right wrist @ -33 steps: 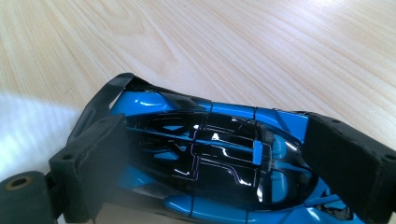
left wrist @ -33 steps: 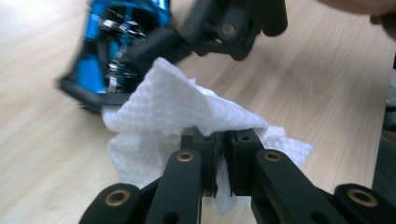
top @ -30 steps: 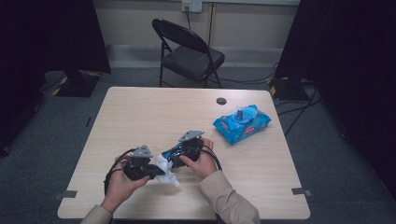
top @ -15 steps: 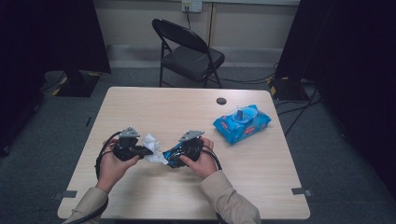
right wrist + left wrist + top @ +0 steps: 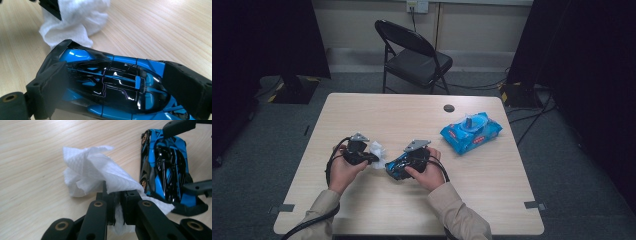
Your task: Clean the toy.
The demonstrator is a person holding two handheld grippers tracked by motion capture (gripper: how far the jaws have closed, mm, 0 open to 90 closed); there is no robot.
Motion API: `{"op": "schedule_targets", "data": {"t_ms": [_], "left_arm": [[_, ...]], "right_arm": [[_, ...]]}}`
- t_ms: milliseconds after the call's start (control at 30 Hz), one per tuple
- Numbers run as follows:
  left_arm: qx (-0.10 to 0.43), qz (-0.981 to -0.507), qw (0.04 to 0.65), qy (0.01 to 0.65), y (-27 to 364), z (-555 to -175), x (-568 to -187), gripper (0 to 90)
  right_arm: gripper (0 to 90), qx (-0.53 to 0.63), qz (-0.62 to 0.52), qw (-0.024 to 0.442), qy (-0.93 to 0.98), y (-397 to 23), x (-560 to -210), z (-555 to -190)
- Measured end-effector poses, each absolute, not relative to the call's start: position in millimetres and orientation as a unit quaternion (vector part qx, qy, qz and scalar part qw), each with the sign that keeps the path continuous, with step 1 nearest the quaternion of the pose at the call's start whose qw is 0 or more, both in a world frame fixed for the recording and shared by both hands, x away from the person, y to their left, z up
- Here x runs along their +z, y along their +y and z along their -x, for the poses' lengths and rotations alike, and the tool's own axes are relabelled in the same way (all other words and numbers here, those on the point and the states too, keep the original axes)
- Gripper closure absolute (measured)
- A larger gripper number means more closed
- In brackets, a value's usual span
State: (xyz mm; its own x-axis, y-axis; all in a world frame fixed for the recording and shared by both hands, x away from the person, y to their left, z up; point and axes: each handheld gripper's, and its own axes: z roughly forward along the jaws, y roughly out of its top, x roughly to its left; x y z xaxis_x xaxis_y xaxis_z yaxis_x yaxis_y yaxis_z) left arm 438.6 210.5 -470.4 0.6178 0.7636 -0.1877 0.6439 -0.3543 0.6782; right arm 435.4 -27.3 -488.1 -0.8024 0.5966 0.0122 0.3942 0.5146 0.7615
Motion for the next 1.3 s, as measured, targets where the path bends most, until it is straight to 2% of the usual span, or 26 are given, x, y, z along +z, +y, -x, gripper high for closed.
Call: {"op": "schedule_targets", "data": {"t_ms": [533,1300], "left_arm": [[0.04,-0.827,0.368,0.423,176.3,-459.9,-491.5,84.3],[0.03,-0.829,0.368,0.421,149.3,-480.4,-491.4,84.9]], "right_arm": [[6.8,0.402,-0.286,0.126,0.86,-27.7,-488.6,-435.3],[6.7,0.406,-0.283,0.125,0.86,-28.6,-489.3,-436.1]]}}
